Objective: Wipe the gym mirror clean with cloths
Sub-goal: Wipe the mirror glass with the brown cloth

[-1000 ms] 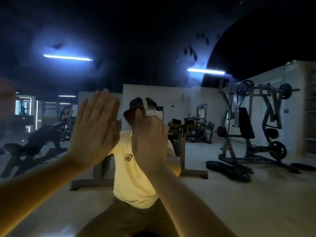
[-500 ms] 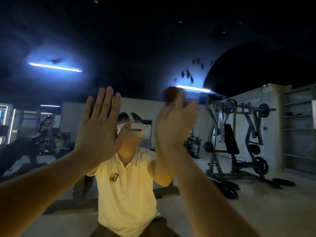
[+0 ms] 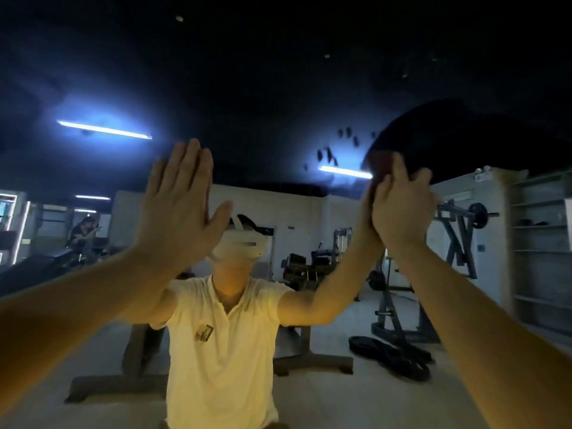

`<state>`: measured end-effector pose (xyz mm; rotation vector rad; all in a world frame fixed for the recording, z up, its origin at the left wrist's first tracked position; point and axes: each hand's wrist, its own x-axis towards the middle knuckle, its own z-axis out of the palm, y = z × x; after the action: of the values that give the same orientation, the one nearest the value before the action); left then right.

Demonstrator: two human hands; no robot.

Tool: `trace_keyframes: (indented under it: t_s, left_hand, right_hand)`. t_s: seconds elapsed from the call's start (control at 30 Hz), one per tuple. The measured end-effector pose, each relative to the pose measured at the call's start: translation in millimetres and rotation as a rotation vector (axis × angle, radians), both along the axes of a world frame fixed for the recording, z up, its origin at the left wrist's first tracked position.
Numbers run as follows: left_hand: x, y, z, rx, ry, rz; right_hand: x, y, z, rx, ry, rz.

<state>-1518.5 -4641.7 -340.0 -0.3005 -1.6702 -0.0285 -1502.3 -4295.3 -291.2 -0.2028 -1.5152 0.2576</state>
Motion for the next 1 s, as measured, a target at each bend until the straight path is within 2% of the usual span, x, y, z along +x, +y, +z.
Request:
trace_keyframes:
  t_s: [0.07,0.13,0.27,0.37,0.4,0.47,0.6,0.7,0.77,0.83,0.9,1.0]
  left_hand:
    - [-2.6,2.6,3.4,-0.022,0.03,-0.001]
    - [-1.2,4.6,9.9,-0.03,0.069,-0.041]
    - [0.0,15.6,39.4,-0.015,0.146,-0.067]
    - [-0.3,33.4,64.9,-0.008,0.15,-0.068]
    - [-1.2,41.9,73.3,-0.005,0.141,-0.065]
    - [-5.5,57.1,86.2,-0.001,0.114,-0.032]
    - [-19.0,62.3,84.4,-0.03,0.097,0.067]
    - [-17.6,51.9,83.4,-0.094,0.093,0.073]
    - [-13.6,42.8,84.7,-0.152,0.095,0.059]
    - [-6.0,34.6,87.4,-0.16,0.123,0.003]
    - [-2.2,26.2,90.8,-0.108,0.185,-0.05]
    - [-4.6,20.3,96.7,-0.011,0.159,-0.013]
  right_hand:
    - [-6.4,-20.4,14.1,-0.192,0.029,0.012]
    - [-12.7,-68.5,16.9,-0.21,0.064,0.059]
    - [-13.4,-161.6,-0.8,0.261,0.082,0.191]
    - [-10.3,-140.8,3.6,0.67,0.034,0.12]
    - [-9.4,-119.3,11.1,0.733,0.024,0.063]
    - [-10.4,-65.1,32.9,0.624,-0.014,0.0]
    - [-9.6,33.8,67.1,0.166,0.082,-0.076]
    - [-16.4,20.2,84.9,-0.191,0.088,-0.003]
    - [-19.4,-29.1,88.8,-0.238,0.099,0.035]
    - [-19.6,-89.1,85.9,-0.085,0.141,0.091]
    - [-16.2,-139.8,72.4,0.196,0.139,0.143]
    - [-8.6,-148.5,62.9,0.633,0.029,0.164]
